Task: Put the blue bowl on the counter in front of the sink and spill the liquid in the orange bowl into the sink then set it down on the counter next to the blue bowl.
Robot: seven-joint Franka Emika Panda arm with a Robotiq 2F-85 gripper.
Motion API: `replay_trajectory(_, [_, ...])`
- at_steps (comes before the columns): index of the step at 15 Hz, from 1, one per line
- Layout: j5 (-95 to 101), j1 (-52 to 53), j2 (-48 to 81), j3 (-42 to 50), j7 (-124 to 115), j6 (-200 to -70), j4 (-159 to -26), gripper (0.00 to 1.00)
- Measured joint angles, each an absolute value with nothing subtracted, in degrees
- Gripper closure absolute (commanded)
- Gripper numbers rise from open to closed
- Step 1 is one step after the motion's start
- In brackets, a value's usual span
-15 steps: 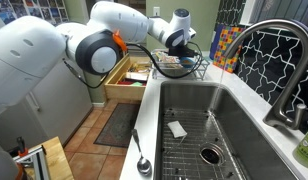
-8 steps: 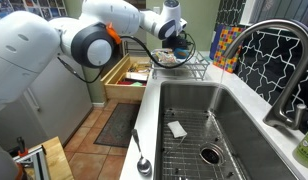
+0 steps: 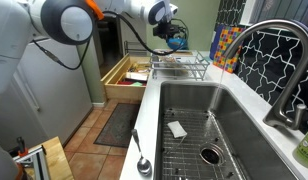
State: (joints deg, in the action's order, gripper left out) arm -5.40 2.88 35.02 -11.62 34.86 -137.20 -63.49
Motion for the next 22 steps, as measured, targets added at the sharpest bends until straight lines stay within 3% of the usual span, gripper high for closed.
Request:
replay_trajectory(20, [-3.4, 1.1, -3.2, -5.4, 36.1, -139.3, -113.1, 0.99])
replay_trajectory(22, [-2.5, 1.1, -6.3, -4.2, 35.1, -139.1, -116.3, 0.96])
